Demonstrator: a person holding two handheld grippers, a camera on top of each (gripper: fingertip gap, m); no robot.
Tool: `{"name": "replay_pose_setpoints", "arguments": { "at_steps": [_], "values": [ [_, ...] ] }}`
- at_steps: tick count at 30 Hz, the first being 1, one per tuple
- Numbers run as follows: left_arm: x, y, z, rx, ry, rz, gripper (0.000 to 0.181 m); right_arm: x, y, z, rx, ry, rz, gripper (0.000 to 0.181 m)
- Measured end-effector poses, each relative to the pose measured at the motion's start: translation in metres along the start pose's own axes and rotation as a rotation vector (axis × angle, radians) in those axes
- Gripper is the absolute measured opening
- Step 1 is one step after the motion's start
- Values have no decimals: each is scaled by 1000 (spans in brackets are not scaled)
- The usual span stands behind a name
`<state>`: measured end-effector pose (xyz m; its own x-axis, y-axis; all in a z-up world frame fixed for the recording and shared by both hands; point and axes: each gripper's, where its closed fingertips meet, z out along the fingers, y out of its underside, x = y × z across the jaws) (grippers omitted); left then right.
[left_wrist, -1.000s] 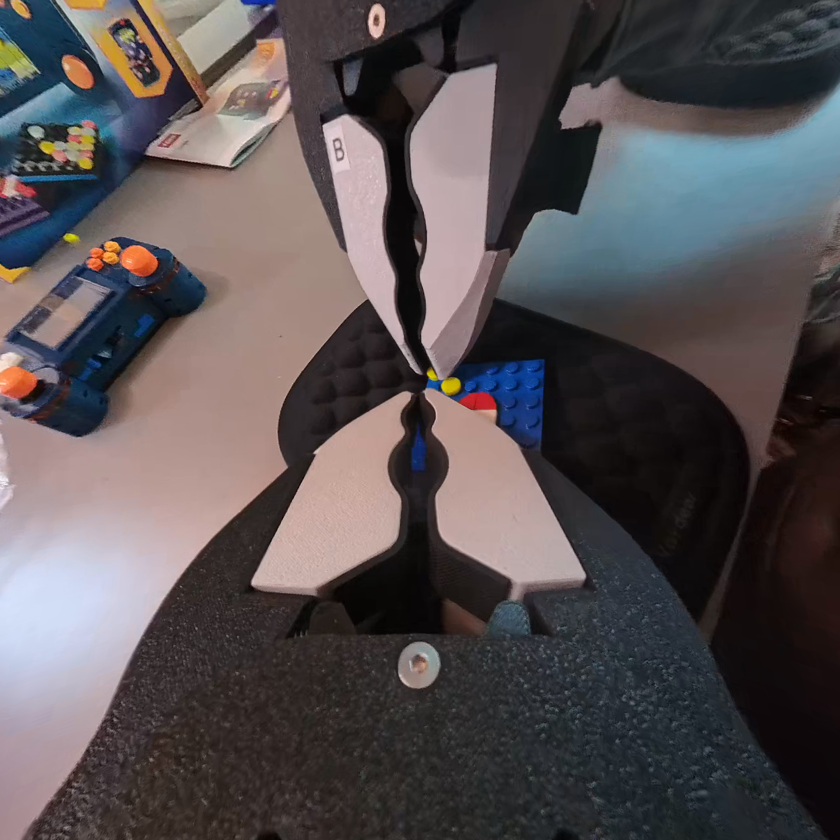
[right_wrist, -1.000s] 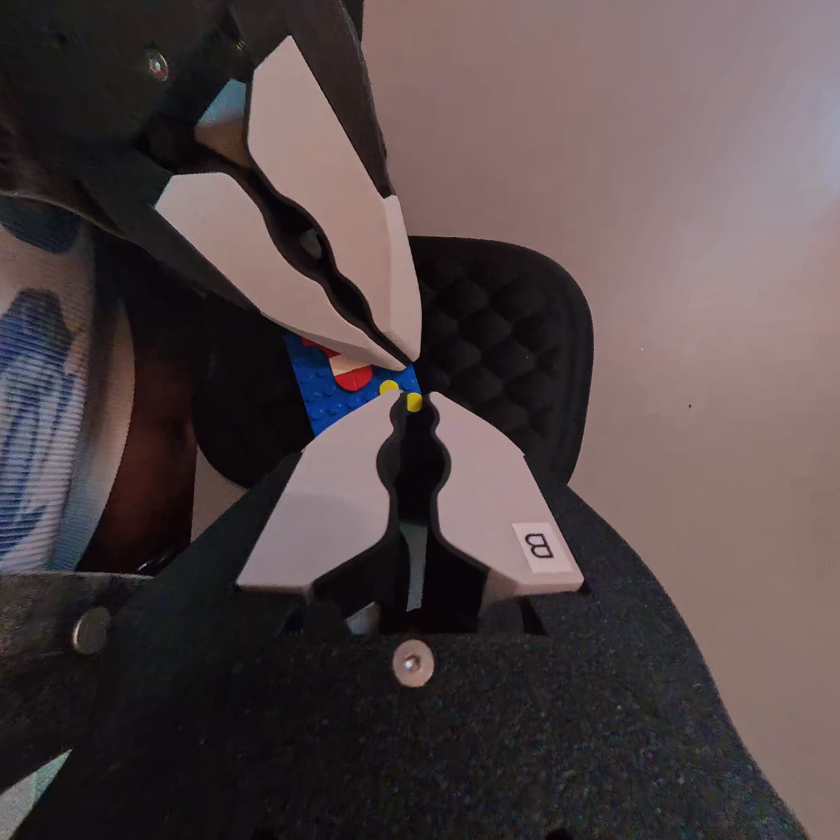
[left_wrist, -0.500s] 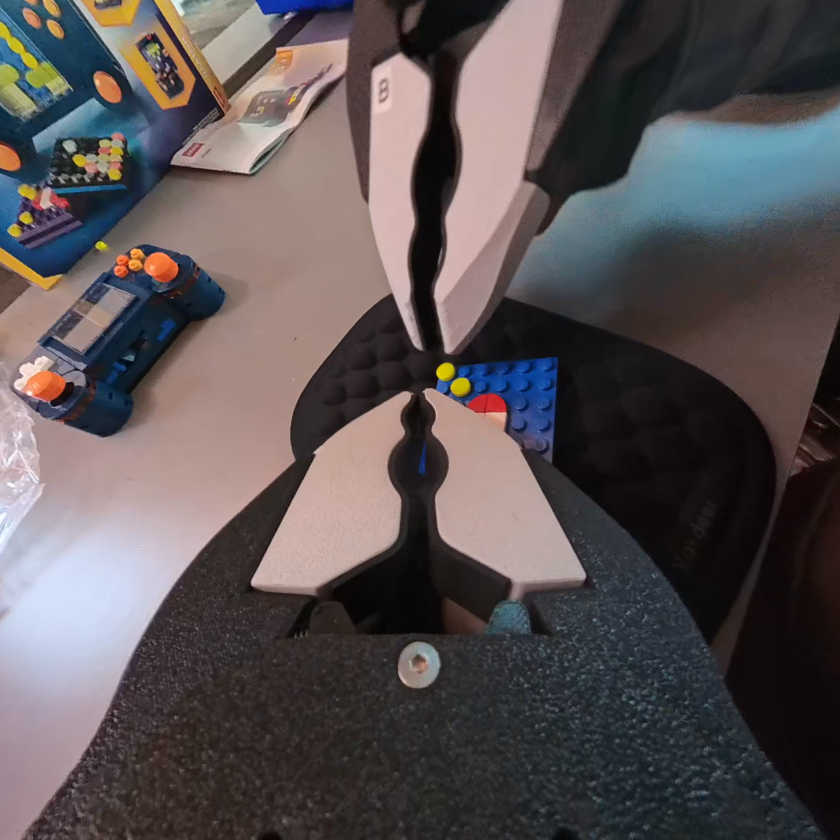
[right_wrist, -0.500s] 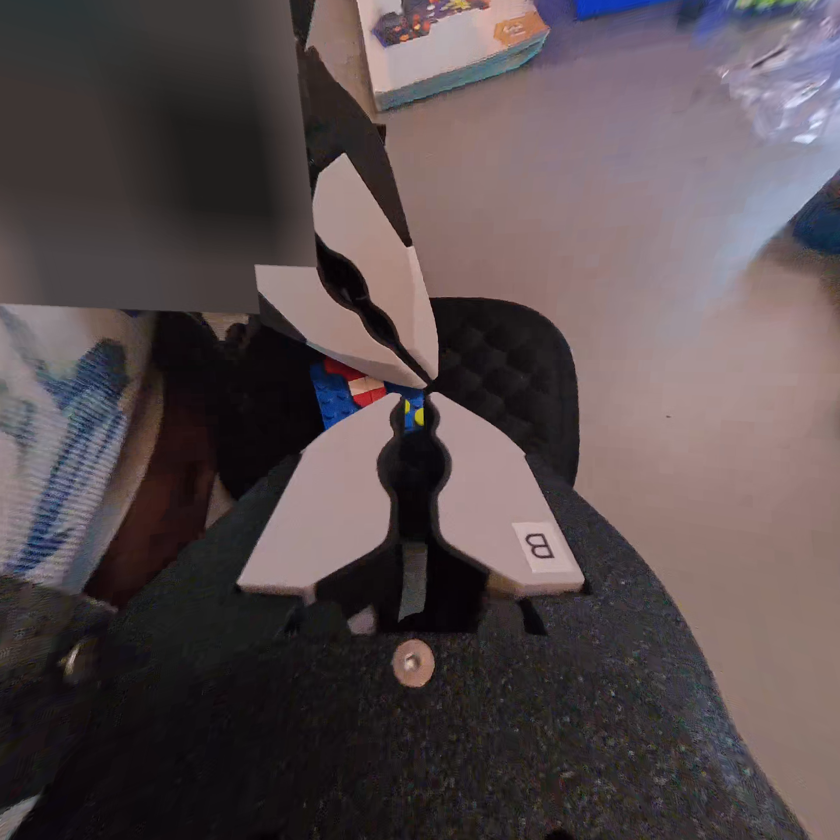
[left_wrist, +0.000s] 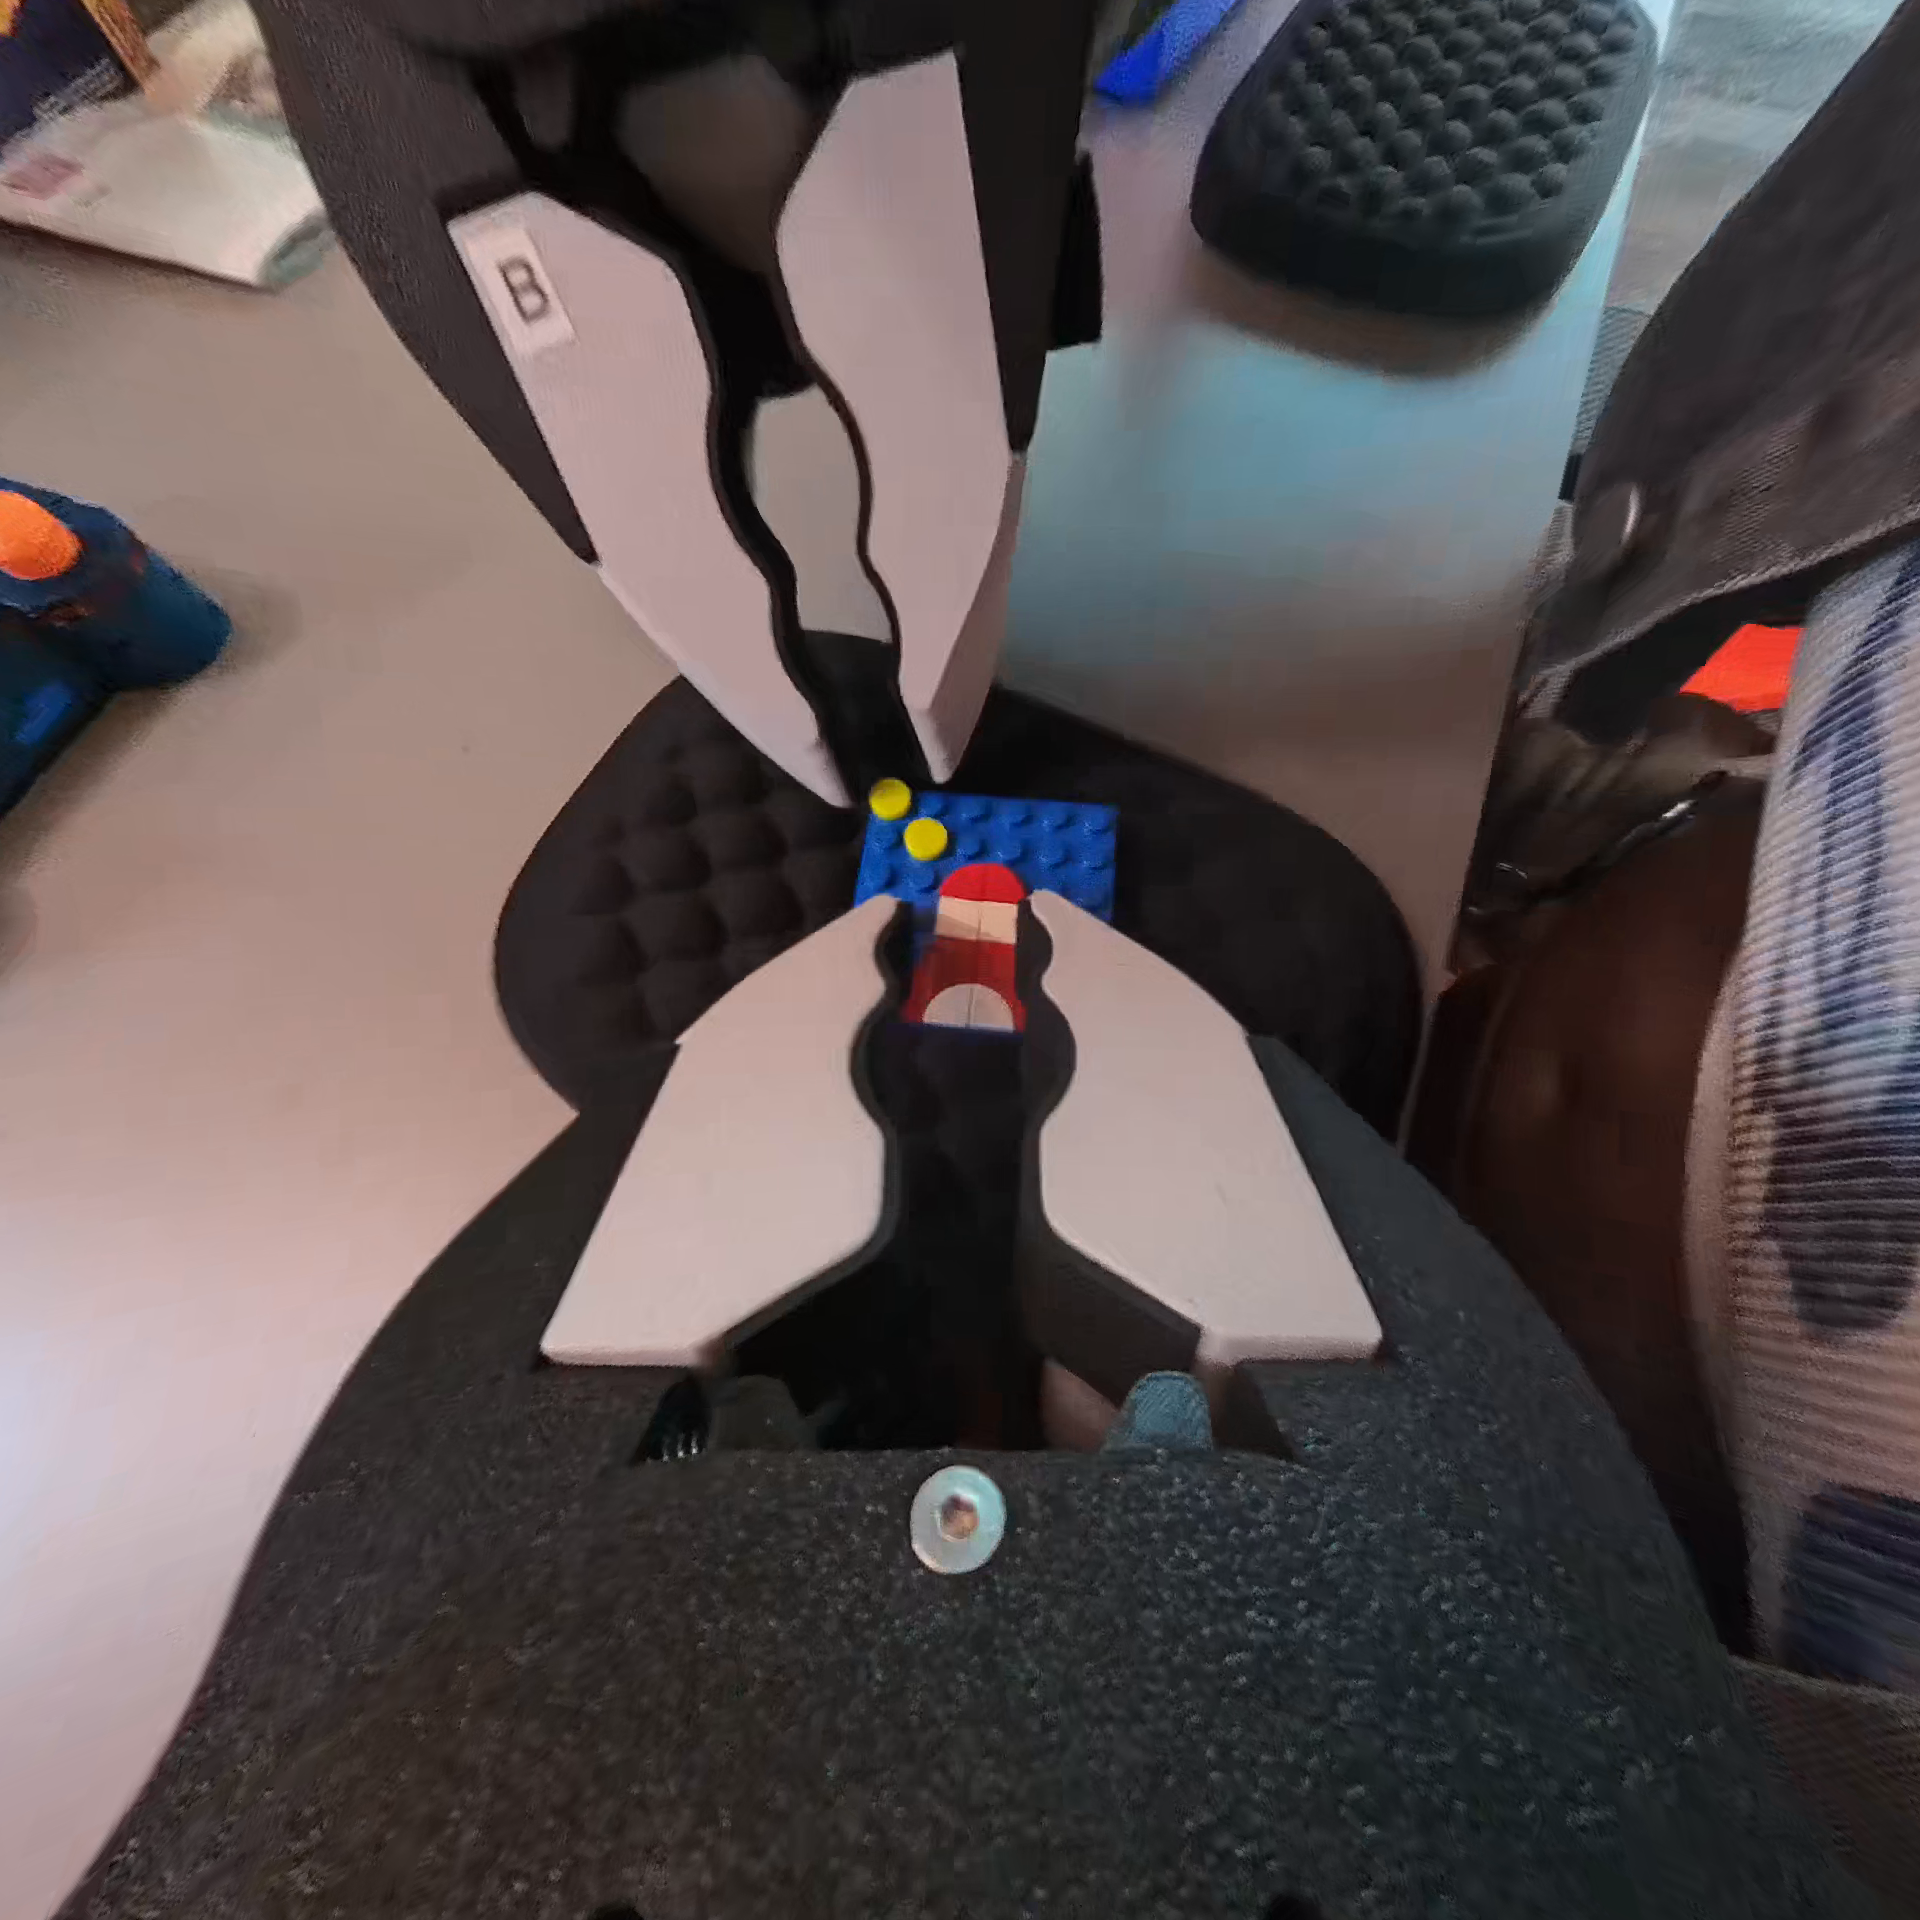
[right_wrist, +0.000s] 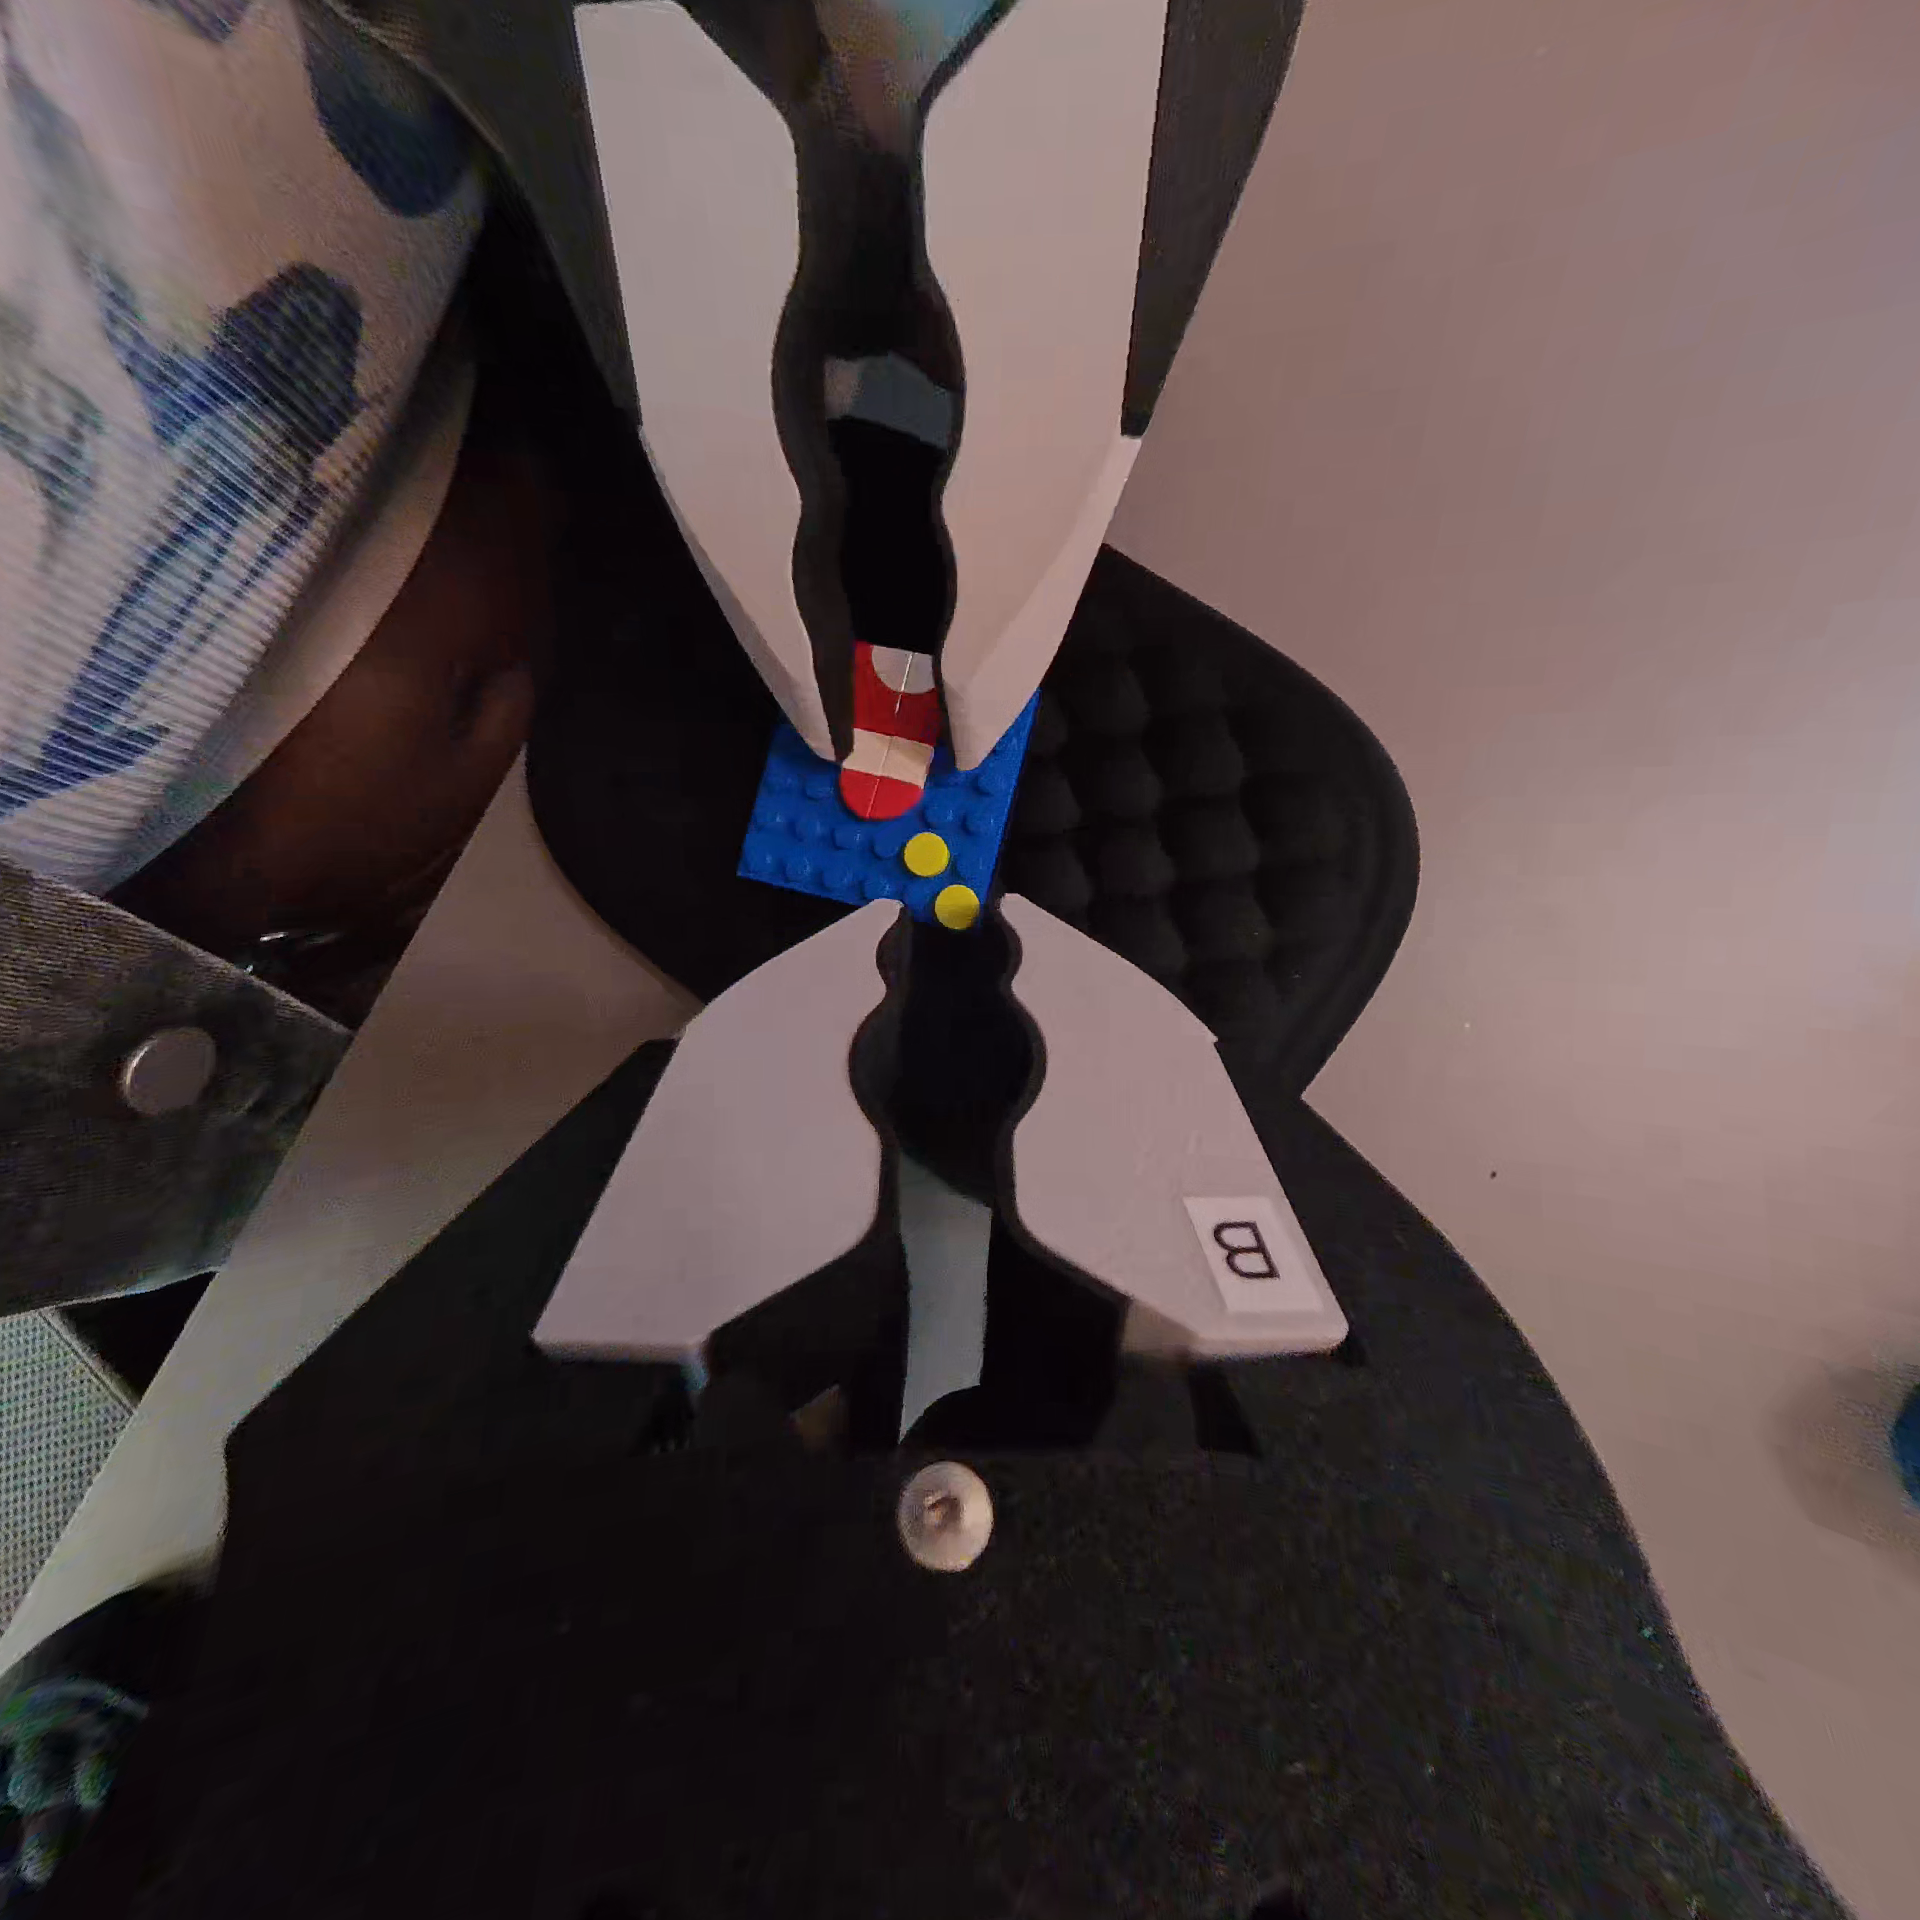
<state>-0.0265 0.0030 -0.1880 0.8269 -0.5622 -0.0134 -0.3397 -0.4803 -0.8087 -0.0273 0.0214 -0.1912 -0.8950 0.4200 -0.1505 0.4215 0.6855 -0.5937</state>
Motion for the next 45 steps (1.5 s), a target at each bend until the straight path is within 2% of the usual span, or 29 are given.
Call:
{"name": "replay_pose_setpoints", "arguments": {
  "at_steps": [6, 10, 15, 18, 20, 24, 29, 31, 33, 37, 38, 41, 45],
  "values": [
    [2, 3, 2, 48, 24, -57, 14, 2, 4, 5, -74, -41, -77, 9],
    [1, 4, 3, 66, 28, -69, 14, 3, 7, 6, -114, -15, -150, 7],
    [1, 5, 5, 67, 51, -77, 15, 3, 10, 9, -213, 25, -331, 8],
    [1, 5, 5, 67, 59, -76, 15, 3, 11, 10, -198, -18, -364, 7],
    [0, 5, 5, 67, 60, -84, 15, 4, 10, 11, -185, 4, -421, 6],
    [0, 6, 5, 69, 64, -95, 15, 5, 8, 10, -34, 192, -368, 5],
    [1, 6, 7, 67, 80, -106, 14, 13, 4, 7, 182, 459, -69, 0],
    [1, 5, 7, 65, 82, -112, 14, 13, 4, 6, 272, 475, 57, 0],
    [1, 5, 7, 67, 74, -96, 14, 12, 3, 4, 359, 442, 125, 0],
    [2, 4, 6, 71, 72, -78, 13, 13, -8, -10, 436, 164, 285, 9],
    [2, 4, 6, 72, 69, -73, 13, 16, -9, -10, 407, 134, 288, 10],
    [2, 4, 6, 74, 68, -65, 13, 11, 1, 4, 172, 27, 198, 12],
    [2, 4, 6, 75, 74, -55, 14, 7, 1, 9, 45, -68, -30, 11]
  ]
}}
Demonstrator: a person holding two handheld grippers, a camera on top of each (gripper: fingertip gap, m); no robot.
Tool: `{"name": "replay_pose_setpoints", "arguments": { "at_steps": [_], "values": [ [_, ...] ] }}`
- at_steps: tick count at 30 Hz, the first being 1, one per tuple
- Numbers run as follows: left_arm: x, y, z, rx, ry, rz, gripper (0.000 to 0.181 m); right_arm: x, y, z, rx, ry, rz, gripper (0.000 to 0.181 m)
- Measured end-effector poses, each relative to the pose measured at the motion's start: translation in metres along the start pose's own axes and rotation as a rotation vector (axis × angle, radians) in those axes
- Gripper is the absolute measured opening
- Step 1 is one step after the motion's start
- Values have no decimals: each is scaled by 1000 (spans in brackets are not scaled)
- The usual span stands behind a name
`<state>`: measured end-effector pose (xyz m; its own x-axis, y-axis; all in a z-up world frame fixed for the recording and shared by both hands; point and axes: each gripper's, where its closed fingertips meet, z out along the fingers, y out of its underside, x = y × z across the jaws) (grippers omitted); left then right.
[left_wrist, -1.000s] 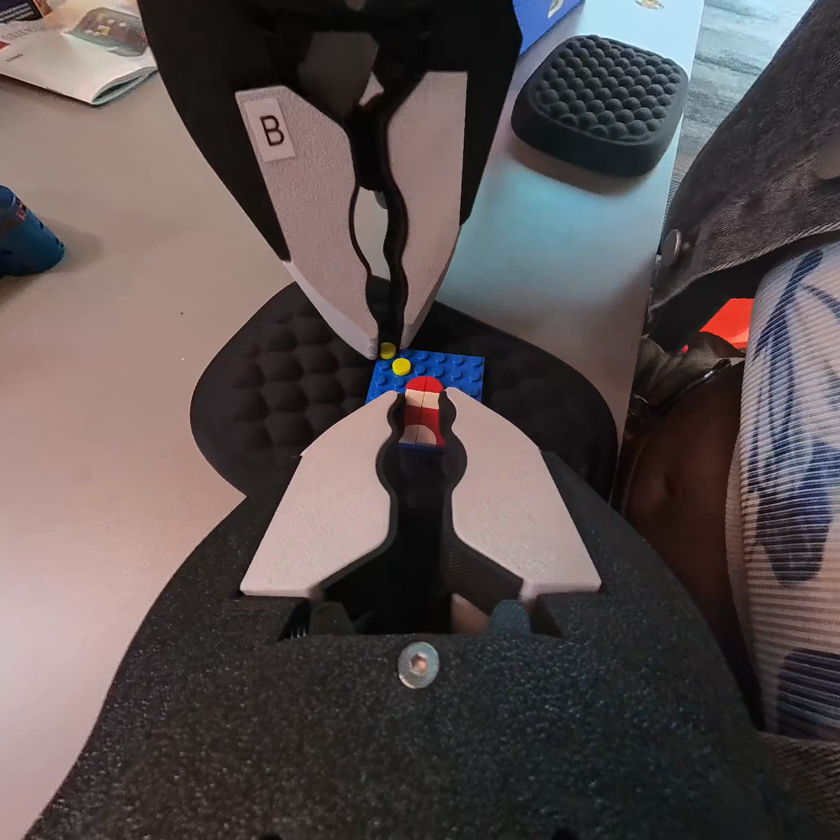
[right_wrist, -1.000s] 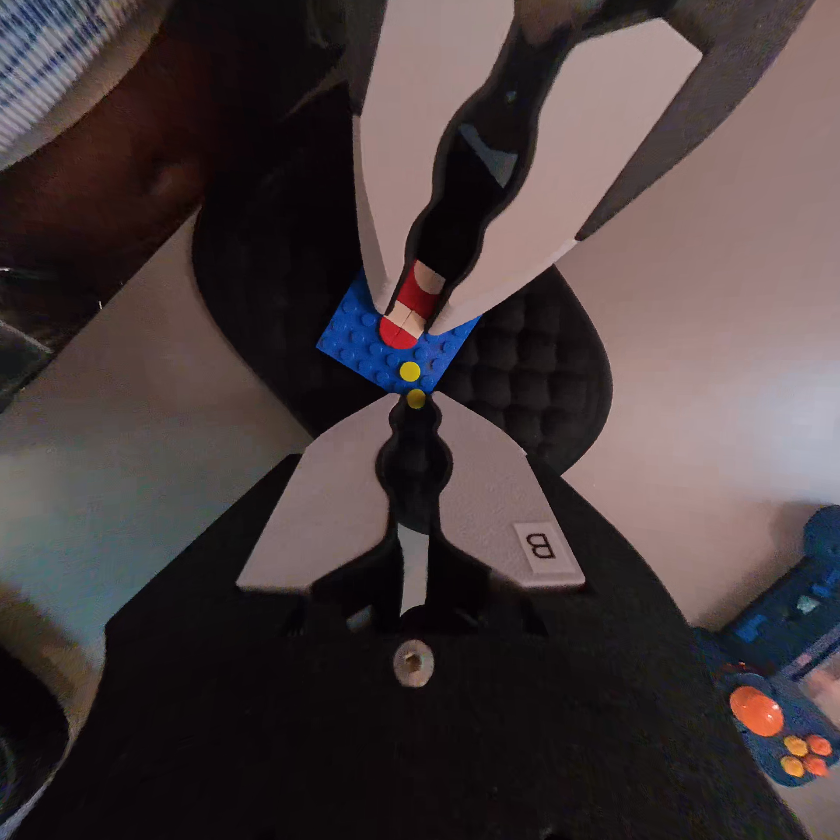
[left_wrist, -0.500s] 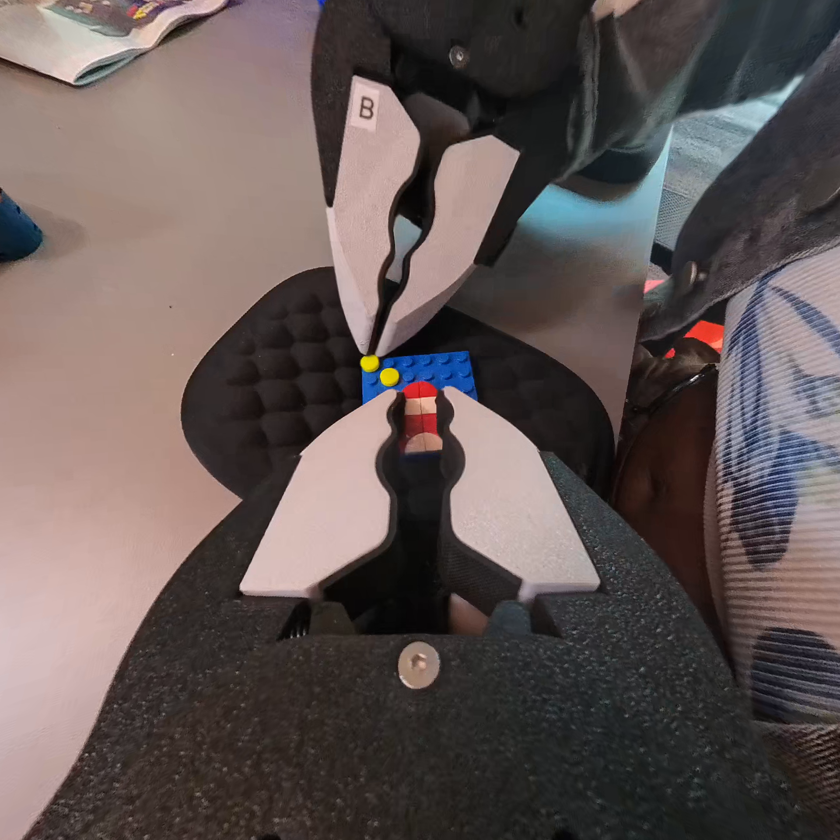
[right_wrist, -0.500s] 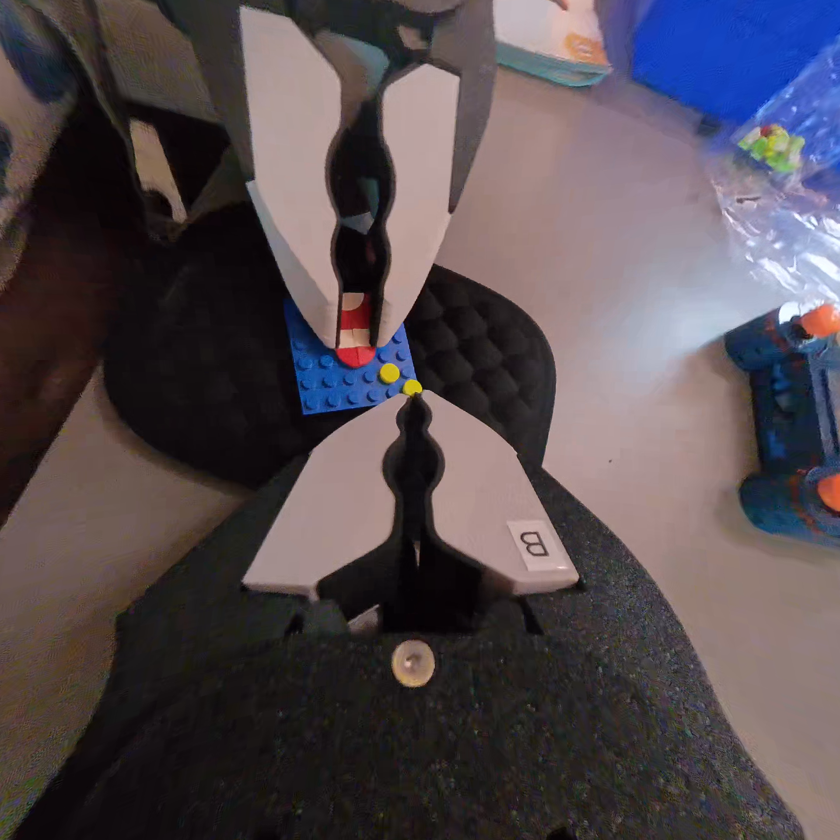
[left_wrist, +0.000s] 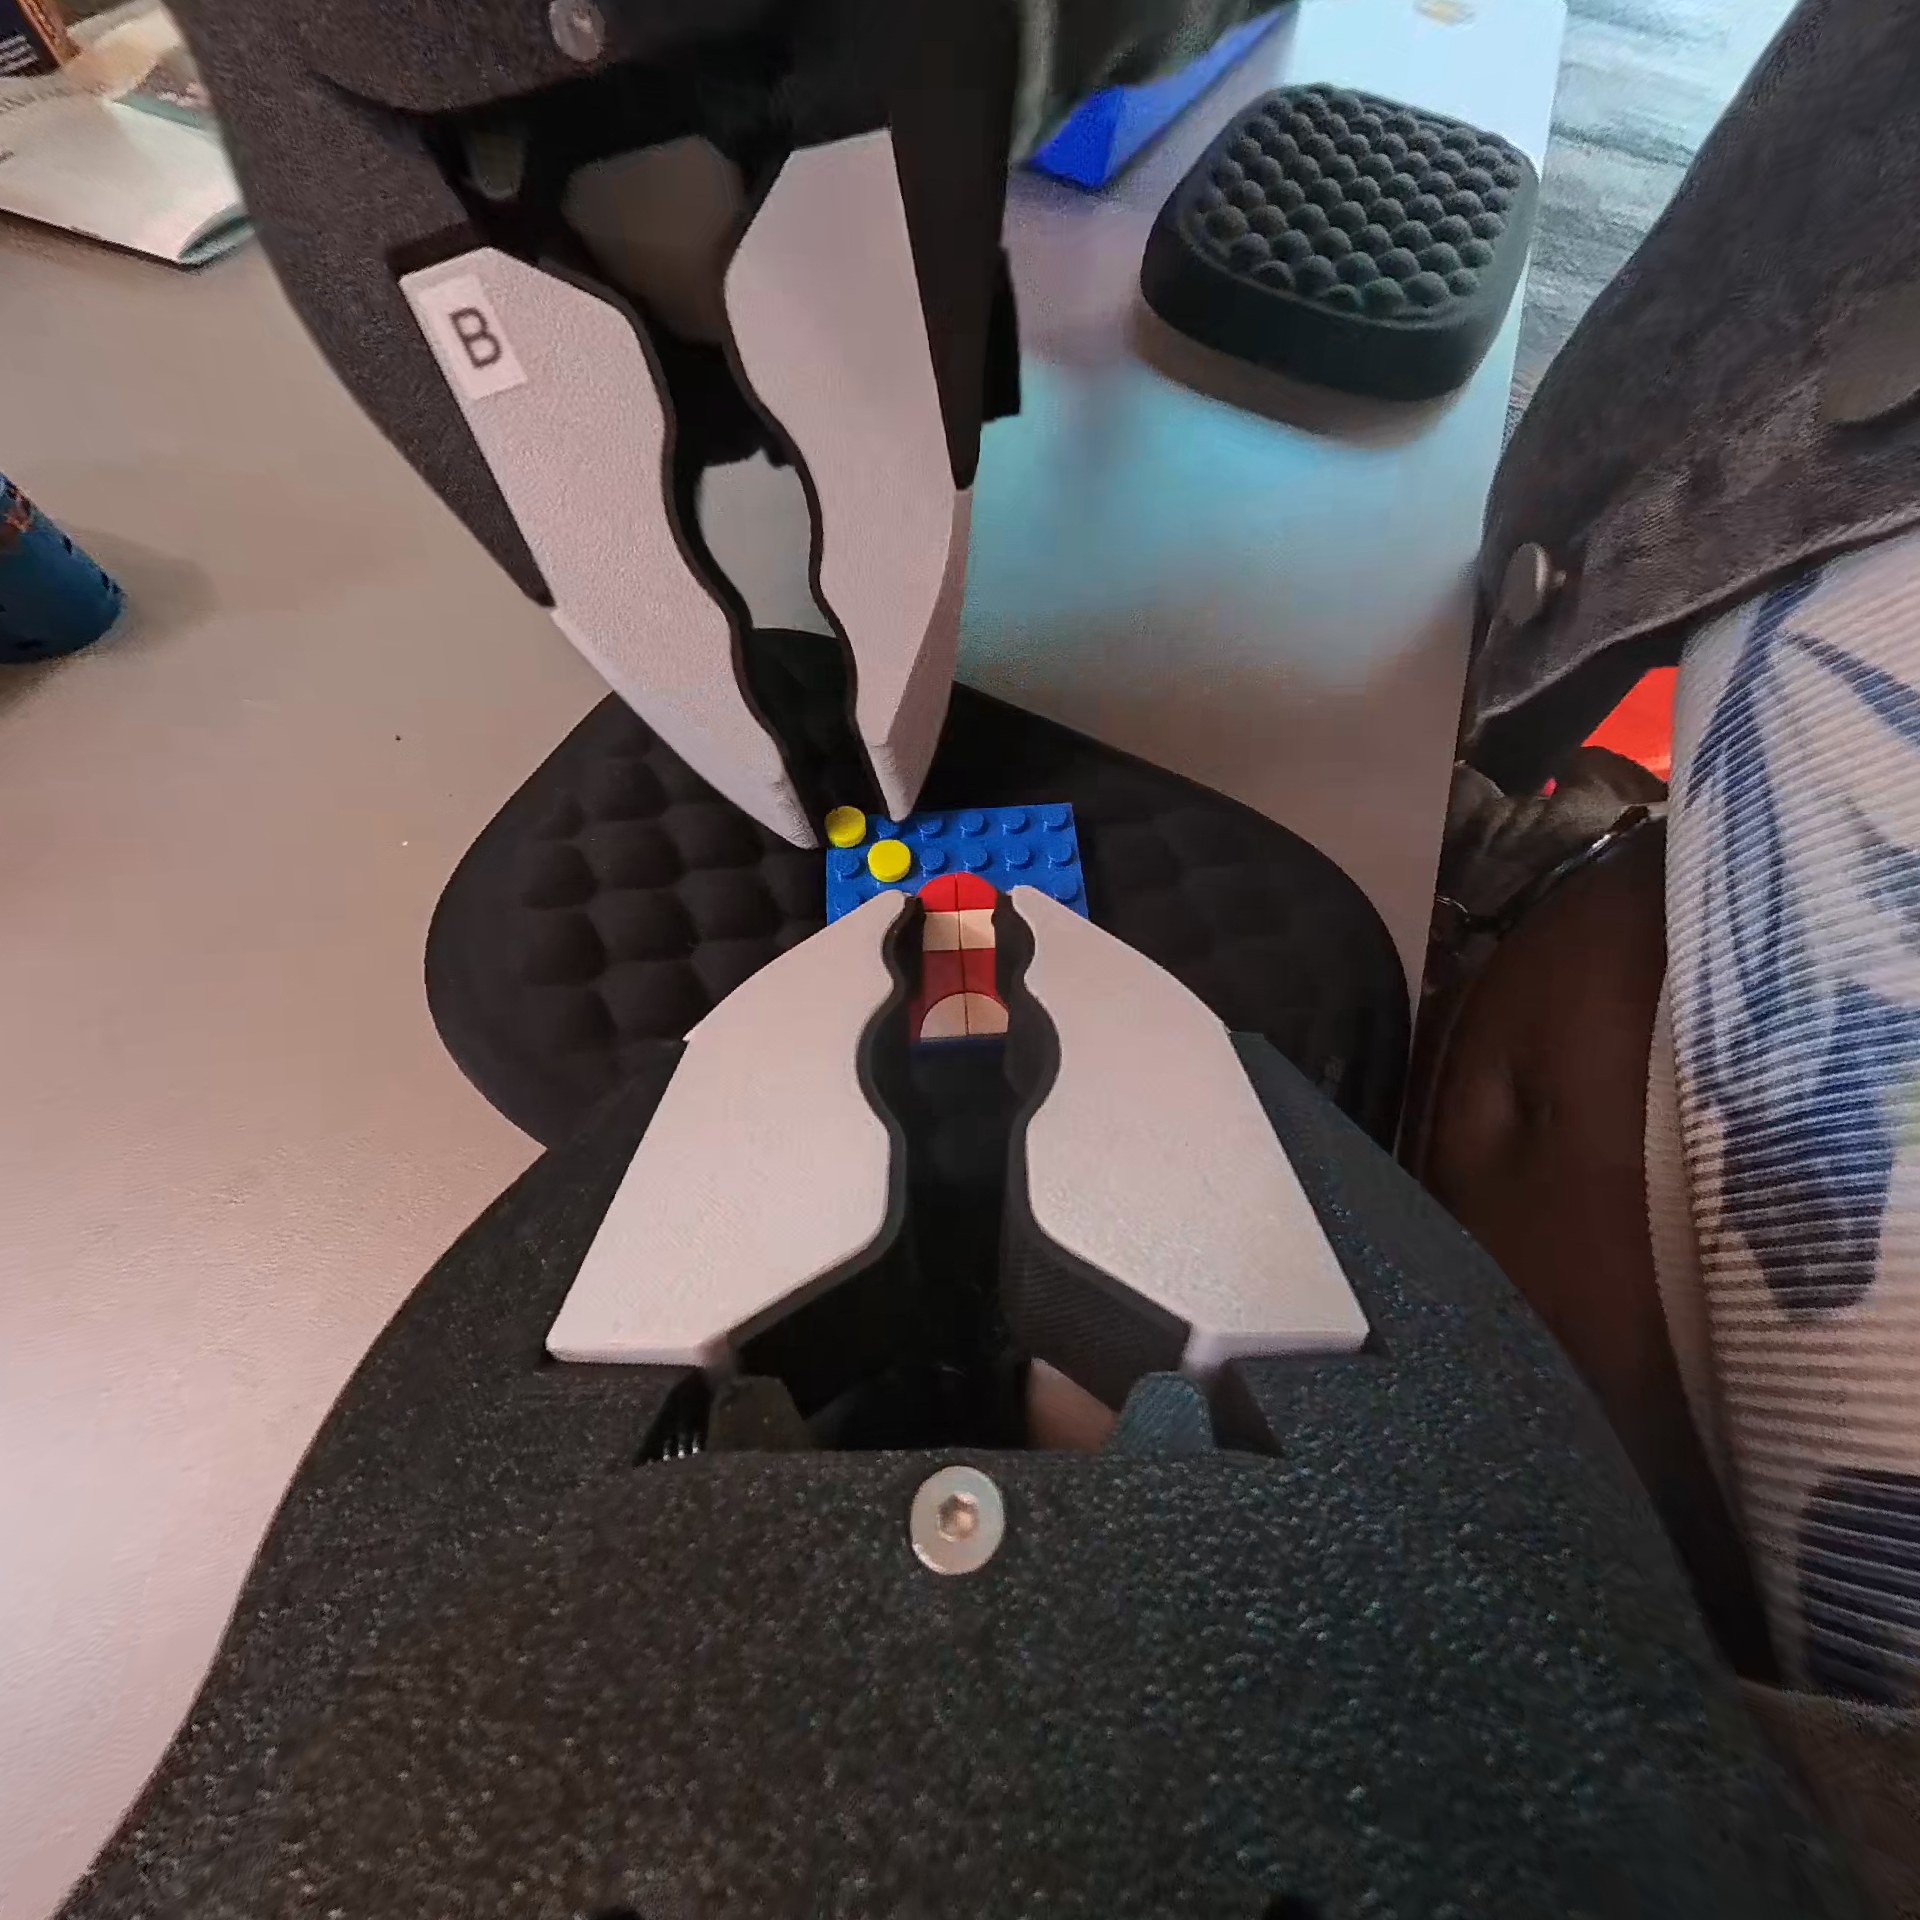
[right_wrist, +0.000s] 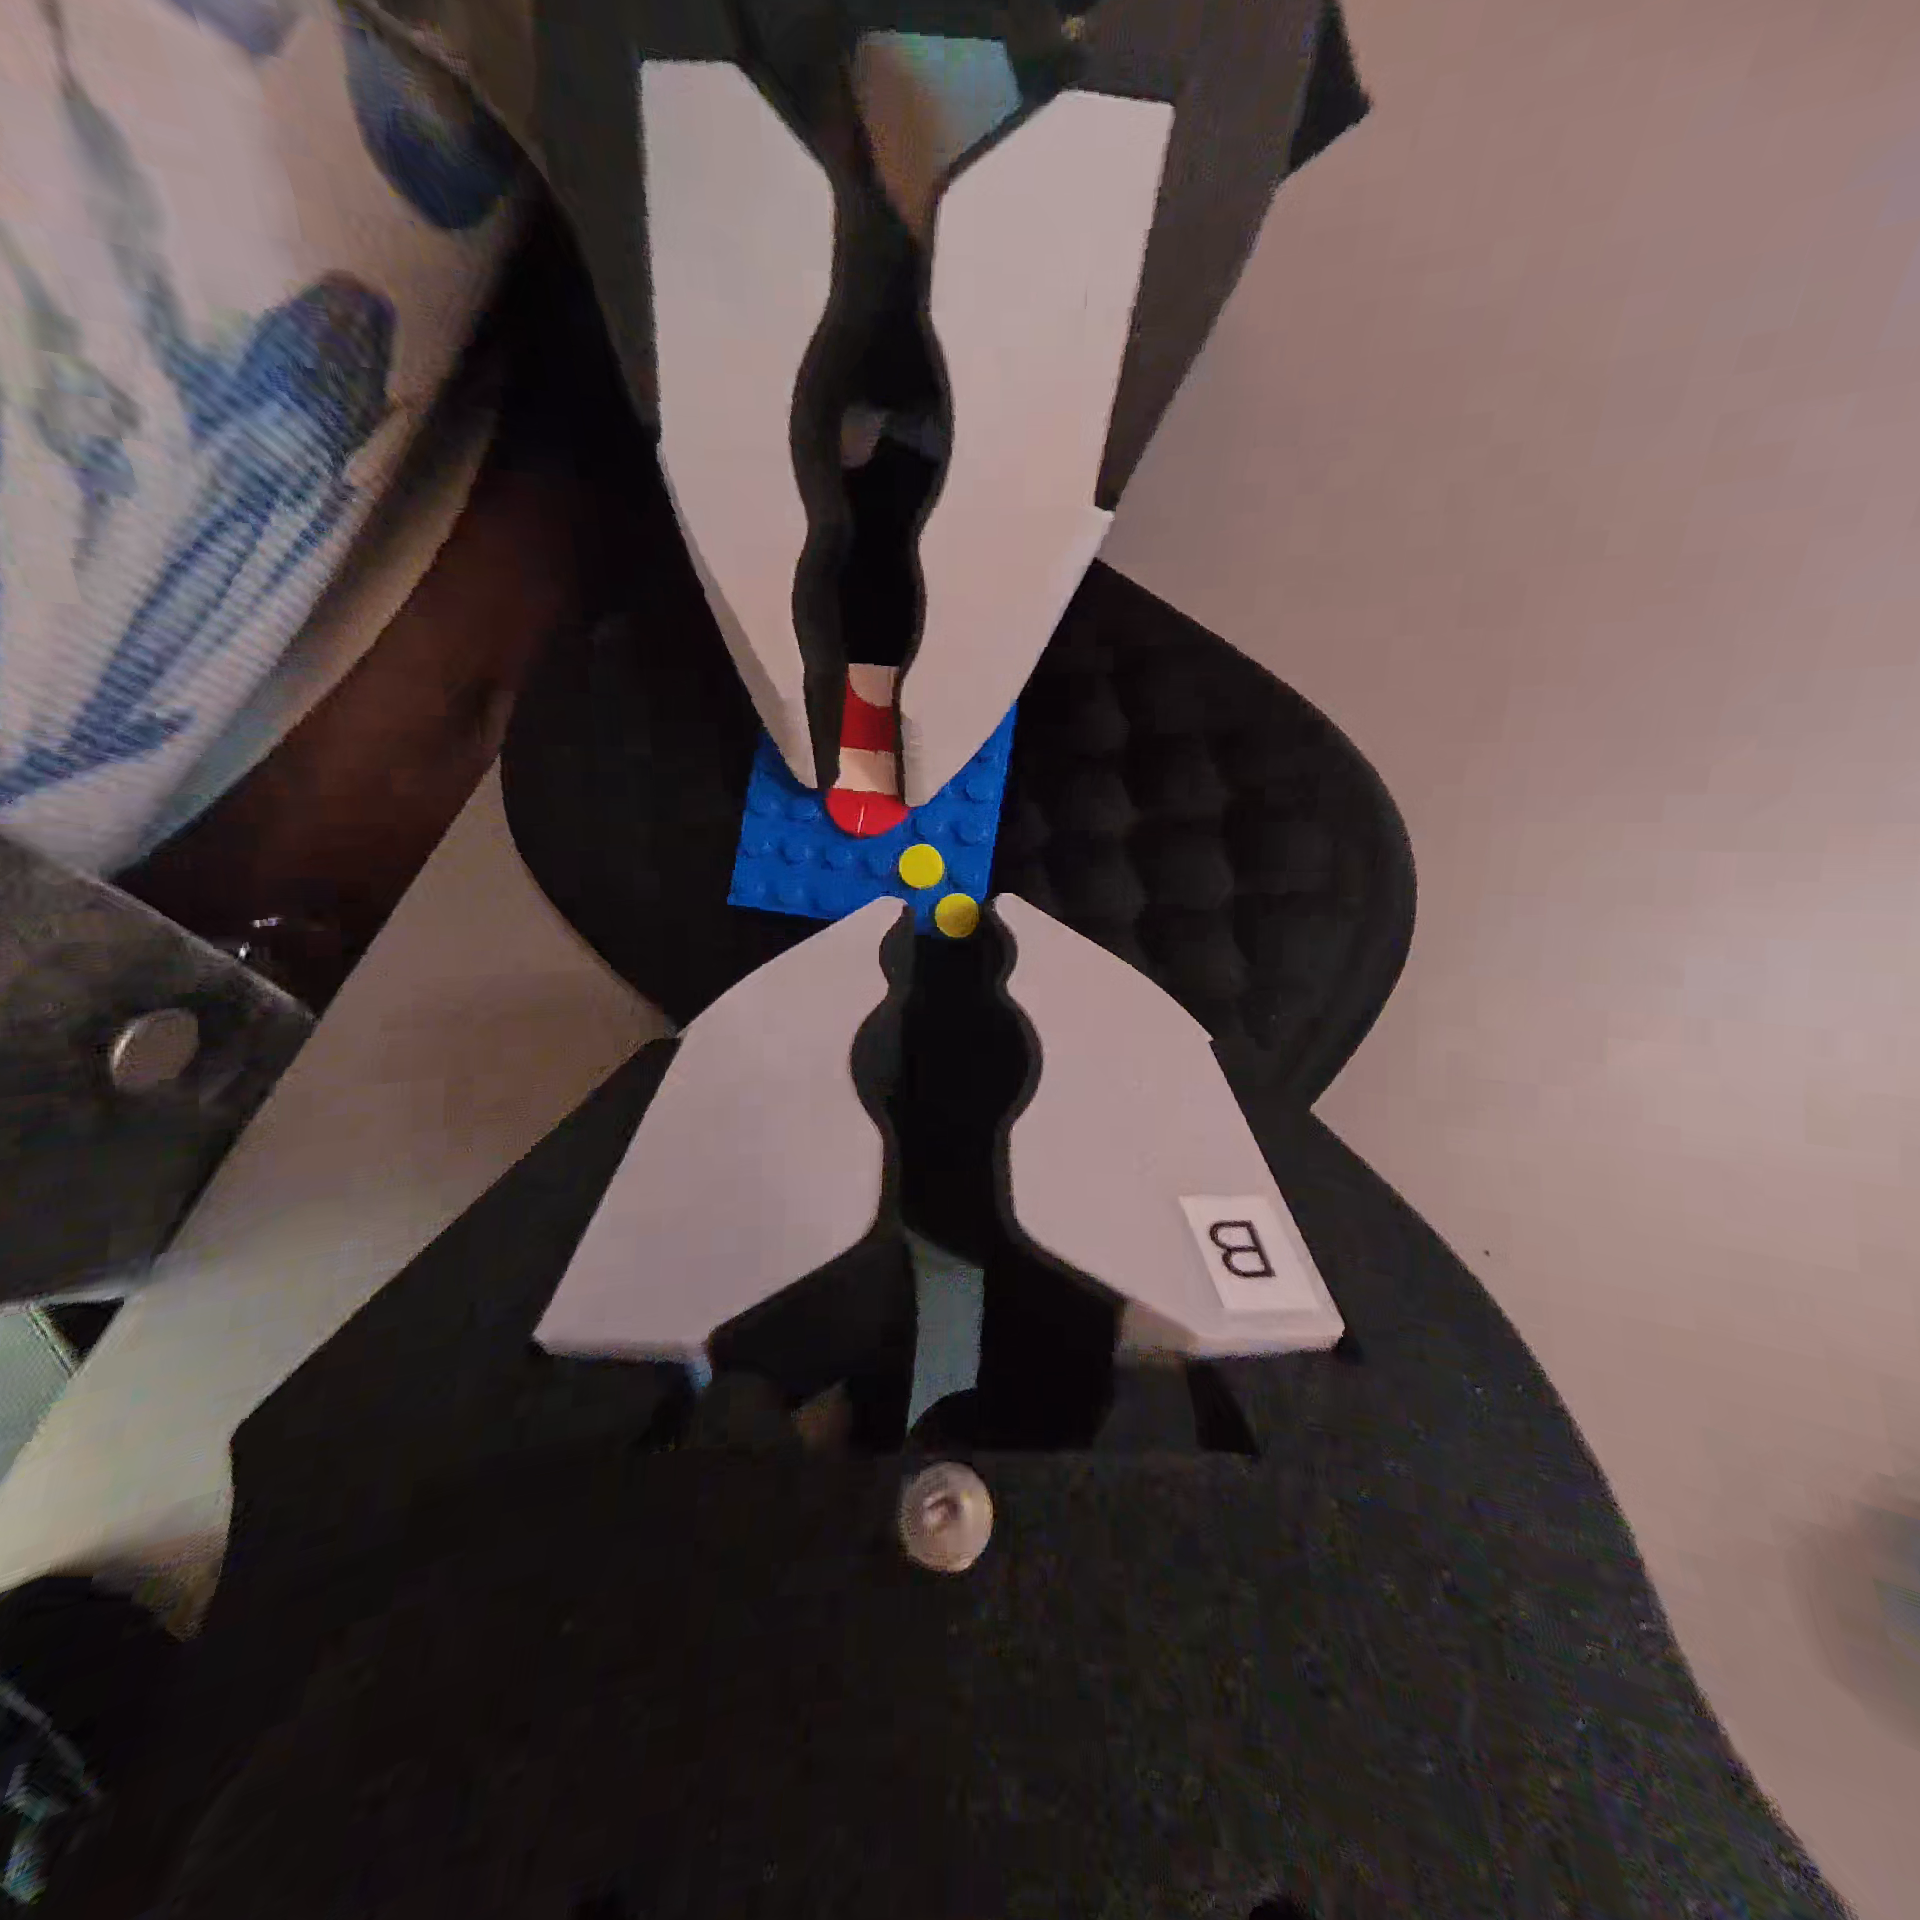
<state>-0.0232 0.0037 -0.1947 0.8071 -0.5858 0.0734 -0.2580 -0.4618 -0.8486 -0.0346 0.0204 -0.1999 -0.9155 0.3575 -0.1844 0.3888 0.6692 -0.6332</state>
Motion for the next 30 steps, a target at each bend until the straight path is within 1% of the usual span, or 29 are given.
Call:
{"name": "replay_pose_setpoints", "arguments": {
  "at_steps": [2, 5, 8, 10, 13, 15, 16, 17, 18, 20, 22, 25, 26, 28, 30],
  "values": [
    [0, 0, 0, -1, 5, 5, 14, -1, 2, 1, -54, -36, -76, 11],
    [0, 0, 0, -3, 10, 5, 14, -1, 3, 2, -116, -105, -113, 12],
    [1, 1, 1, -6, 8, 14, 14, 0, 5, 4, -162, -130, -180, 7],
    [0, 1, 1, -7, 7, 15, 14, 0, 5, 4, -175, -97, -280, 7],
    [0, 1, 2, -9, 3, 19, 14, 1, 4, 3, -178, 35, -429, 6],
    [0, 2, 1, -9, 11, 14, 14, -2, 2, 2, -147, 103, -472, 6],
    [-1, 1, 1, -9, 8, 11, 14, -6, -1, 2, -108, 111, -488, 6],
    [-1, 1, 1, -8, 8, 9, 14, -18, -12, 4, -11, 77, -447, 6],
    [-1, 1, 1, -8, 5, 12, 14, -22, -16, 6, 23, 74, -432, 6],
    [-1, 1, 1, -5, 0, 19, 14, -8, -12, 0, 16, 151, -399, 6],
    [-1, 1, 1, -2, -1, 19, 14, 2, -14, -14, 103, 185, -307, 6],
    [0, 0, 0, 2, -8, 24, 13, 14, -10, -43, 149, 282, -195, 6],
    [0, 0, 0, 4, -11, 29, 14, 17, -5, -52, 137, 326, -153, 6],
    [0, -1, 0, 7, -14, 31, 13, 26, 16, -70, 66, 439, -61, 6],
    [0, -1, 0, 9, -14, 28, 13, 45, 42, -90, 19, 610, 69, 7]
  ]
}}
